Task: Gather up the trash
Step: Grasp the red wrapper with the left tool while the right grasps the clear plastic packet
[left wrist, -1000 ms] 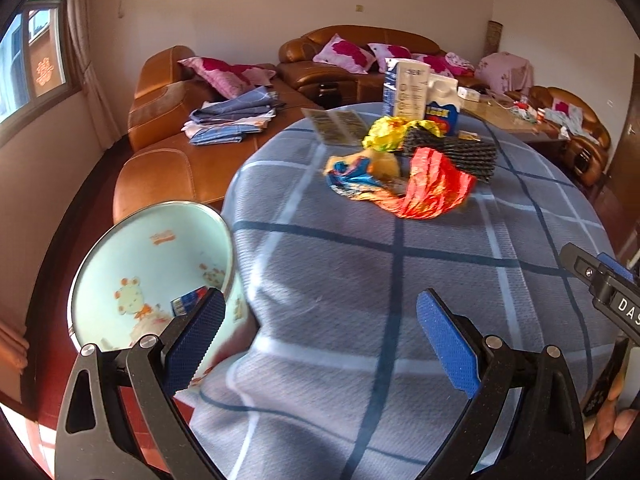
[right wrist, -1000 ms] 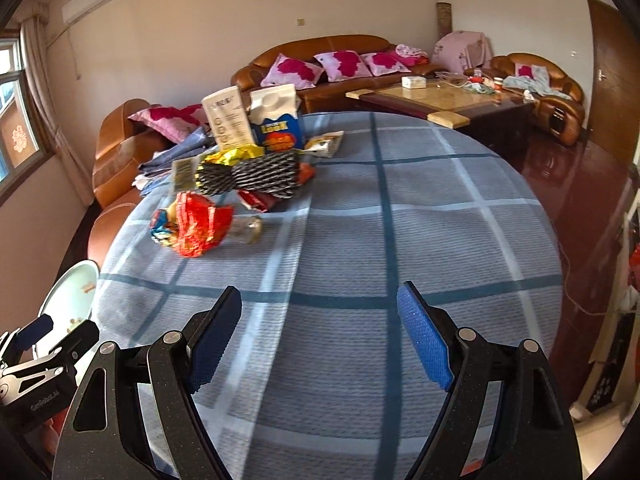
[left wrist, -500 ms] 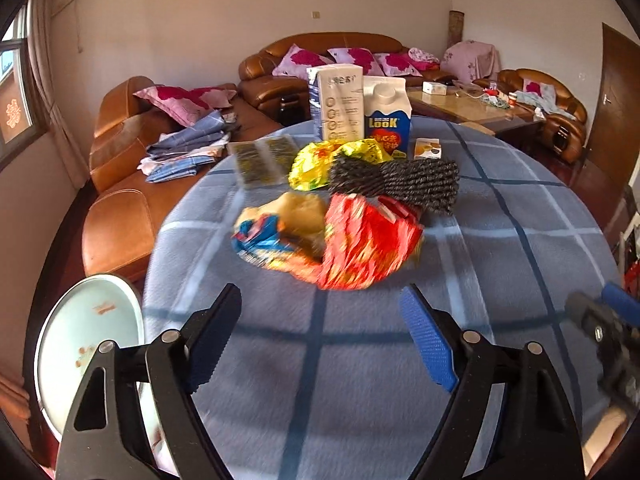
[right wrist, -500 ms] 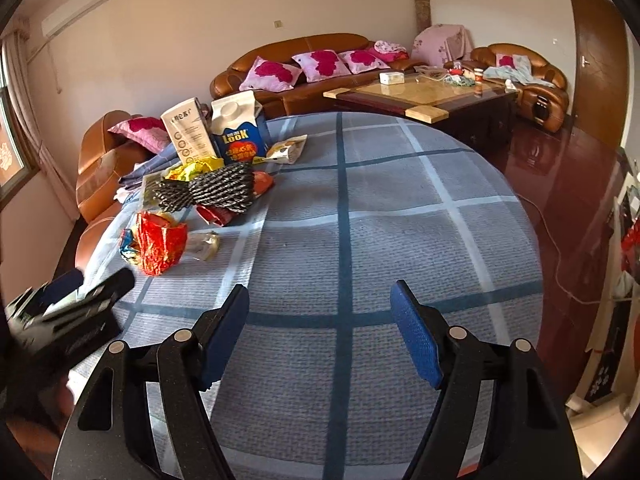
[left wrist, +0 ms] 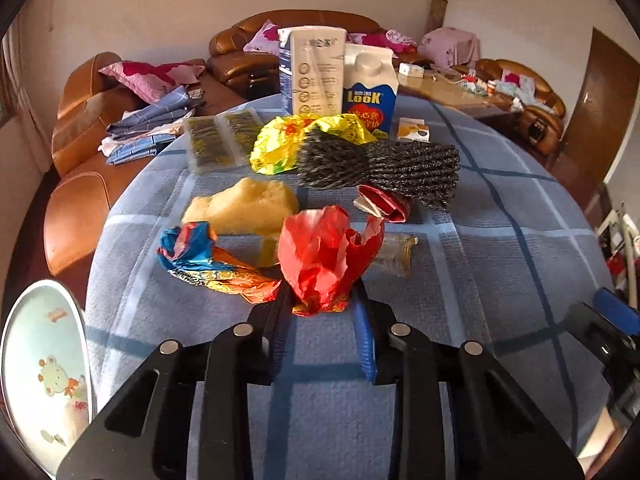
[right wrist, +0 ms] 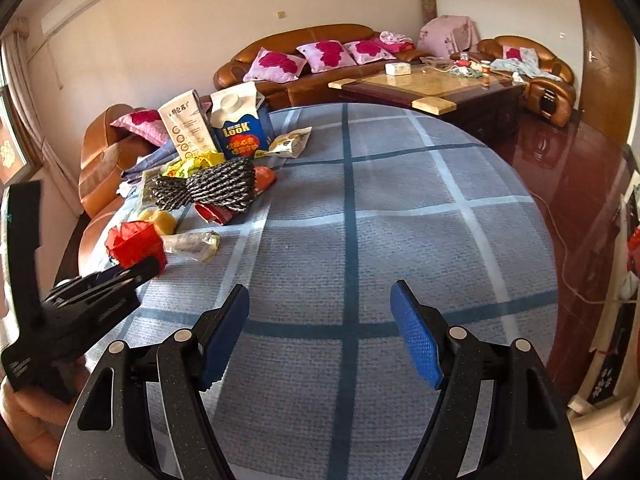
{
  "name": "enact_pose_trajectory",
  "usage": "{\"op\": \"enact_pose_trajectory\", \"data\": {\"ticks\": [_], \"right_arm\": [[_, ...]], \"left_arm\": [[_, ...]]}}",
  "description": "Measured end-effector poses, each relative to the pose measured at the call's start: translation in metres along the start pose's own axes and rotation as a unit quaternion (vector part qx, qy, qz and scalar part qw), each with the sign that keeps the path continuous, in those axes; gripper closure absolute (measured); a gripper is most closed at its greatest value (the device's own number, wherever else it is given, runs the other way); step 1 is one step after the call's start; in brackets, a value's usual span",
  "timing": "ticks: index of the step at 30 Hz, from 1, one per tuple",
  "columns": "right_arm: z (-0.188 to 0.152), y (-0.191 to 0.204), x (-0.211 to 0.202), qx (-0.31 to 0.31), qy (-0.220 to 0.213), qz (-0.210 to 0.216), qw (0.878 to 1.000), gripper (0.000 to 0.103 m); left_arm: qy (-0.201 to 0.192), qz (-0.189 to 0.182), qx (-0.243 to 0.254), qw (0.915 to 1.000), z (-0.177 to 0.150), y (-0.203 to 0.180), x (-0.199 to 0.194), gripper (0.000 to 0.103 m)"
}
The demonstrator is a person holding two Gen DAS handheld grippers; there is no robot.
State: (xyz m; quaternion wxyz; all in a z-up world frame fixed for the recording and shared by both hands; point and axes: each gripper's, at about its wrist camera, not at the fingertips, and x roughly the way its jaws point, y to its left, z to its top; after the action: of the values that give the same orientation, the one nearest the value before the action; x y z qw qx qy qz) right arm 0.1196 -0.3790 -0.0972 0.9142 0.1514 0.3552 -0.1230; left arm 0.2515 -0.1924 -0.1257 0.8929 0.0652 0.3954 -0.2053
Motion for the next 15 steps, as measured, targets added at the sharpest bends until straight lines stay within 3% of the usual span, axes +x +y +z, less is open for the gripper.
{"op": "enact_pose_trajectory", "data": {"ticks": [7, 15], "right_arm": [[0.013, 0.026, 0.014, -0.019, 0.012, 0.041, 0.999, 0.03], [0.038, 0.093, 0.067, -0.117, 0.055, 0.099, 0.987, 0.03]], "left_arm": [[-0.022, -0.024, -0.041, 0.9986, -0.021, 0.036, -0.047, 0.075], [-0.055, 0.009, -0.068, 0.9962, -0.024, 0.072, -0.089, 0.075]]}}
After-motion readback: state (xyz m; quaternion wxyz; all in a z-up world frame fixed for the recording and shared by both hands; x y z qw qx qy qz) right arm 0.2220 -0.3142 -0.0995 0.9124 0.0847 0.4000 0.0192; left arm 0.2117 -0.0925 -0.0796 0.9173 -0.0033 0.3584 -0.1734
